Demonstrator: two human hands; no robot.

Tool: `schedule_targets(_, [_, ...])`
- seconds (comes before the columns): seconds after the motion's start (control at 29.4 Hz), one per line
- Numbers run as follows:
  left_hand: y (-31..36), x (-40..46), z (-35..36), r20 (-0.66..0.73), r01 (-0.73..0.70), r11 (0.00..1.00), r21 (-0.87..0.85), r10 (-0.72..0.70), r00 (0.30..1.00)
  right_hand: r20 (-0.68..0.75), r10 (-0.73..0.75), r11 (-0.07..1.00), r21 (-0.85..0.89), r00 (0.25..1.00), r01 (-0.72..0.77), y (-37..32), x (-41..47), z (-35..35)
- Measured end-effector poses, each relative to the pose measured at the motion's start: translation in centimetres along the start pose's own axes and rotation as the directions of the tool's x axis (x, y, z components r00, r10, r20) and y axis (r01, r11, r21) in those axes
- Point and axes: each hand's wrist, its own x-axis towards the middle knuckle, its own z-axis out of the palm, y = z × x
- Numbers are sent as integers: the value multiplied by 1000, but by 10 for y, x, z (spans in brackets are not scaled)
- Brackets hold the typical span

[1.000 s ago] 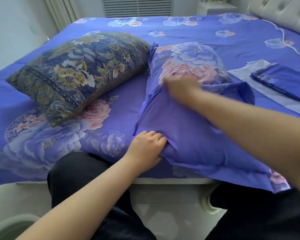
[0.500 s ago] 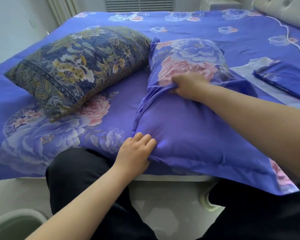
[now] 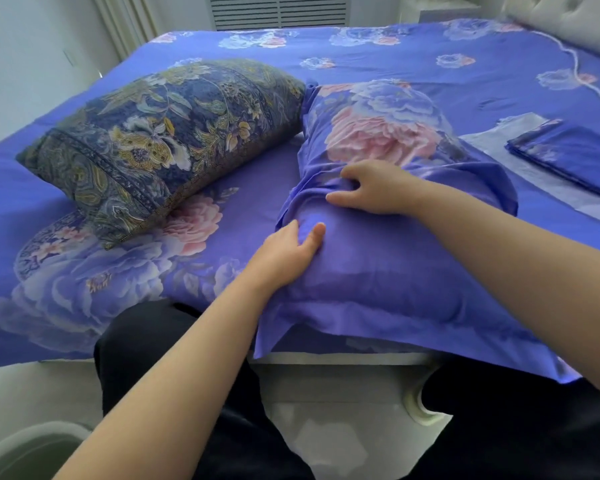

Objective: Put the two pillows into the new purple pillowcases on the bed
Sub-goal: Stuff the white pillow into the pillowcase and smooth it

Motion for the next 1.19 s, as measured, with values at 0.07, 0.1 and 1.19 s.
schedule_targets(0.07, [16,10,12,-119,-21,978,207,46,992,52,-34,999,1,998,34,-7,-7,7])
schedule_targets(0.1, [24,9,18,-176,-94,935,343,162,971,53,-44,999,-20,998,45,-5,-10,10])
schedule_targets(1.19, [66,127,-30,-116,-104,696,711,263,958,-226,586,783,-90,778,-616,154,-45,-23])
